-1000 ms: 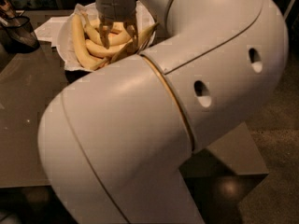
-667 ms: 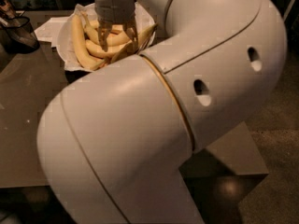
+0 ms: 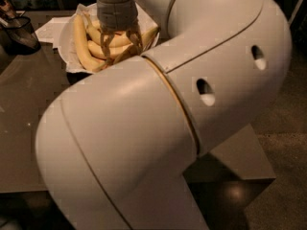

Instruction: Pick banana from white bowl

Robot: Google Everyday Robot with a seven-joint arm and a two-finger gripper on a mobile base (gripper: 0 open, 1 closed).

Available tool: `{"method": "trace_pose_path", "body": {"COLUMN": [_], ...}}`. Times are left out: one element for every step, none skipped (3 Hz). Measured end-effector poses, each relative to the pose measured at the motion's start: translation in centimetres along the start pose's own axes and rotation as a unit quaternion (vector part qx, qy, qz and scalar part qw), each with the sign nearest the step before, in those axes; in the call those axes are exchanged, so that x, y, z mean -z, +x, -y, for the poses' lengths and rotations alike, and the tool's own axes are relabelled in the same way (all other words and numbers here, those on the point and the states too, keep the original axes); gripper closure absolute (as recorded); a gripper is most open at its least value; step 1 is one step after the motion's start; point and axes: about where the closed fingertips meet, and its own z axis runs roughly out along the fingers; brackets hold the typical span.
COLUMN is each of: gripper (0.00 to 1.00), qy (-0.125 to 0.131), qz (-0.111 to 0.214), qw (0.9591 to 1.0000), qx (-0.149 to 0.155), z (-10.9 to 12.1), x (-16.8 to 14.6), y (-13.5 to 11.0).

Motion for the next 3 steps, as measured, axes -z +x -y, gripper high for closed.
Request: {"method": "trace_pose_path", "body": {"gripper": [0.44,0.44,0.43], "qy": [0.003,0.003,0.000], "qz": [-0.008,-0.010,-0.013], "qw": [1.0000,0.9999,0.9999], "qx": [0.002,0.002,0.005], "z": [0.03,0.00,-0.12], "x": [-0.67,-0.80,-0.80], "y": [0.22,0.25,0.24]}}
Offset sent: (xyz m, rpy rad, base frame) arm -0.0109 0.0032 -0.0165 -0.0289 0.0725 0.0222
